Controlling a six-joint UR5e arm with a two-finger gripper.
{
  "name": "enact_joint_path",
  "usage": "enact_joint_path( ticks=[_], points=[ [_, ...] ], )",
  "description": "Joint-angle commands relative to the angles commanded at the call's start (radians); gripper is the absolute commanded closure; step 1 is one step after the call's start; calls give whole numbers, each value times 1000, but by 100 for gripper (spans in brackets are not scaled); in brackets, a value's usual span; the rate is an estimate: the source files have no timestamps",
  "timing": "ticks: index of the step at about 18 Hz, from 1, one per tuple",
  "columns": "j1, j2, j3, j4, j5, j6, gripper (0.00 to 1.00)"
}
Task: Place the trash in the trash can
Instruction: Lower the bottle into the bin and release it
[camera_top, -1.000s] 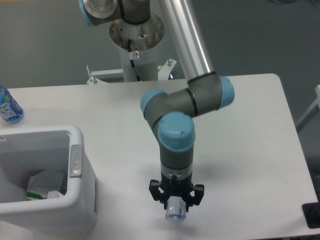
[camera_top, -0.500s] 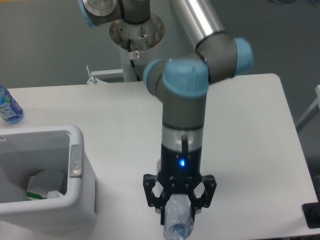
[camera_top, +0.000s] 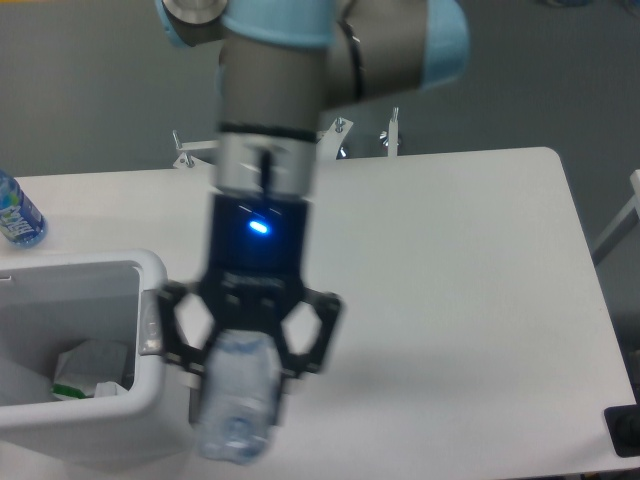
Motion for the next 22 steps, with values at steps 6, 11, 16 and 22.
enact_joint_path(
  ticks=[6, 11, 16, 22],
  points=[
    [-143, -20, -32, 12, 0, -2, 33],
    [-155, -43, -34, 14, 0, 3, 0],
    [-154, -29, -52, 12, 2, 9, 0],
    [7, 12, -110, 3, 31, 47, 0]
  ],
)
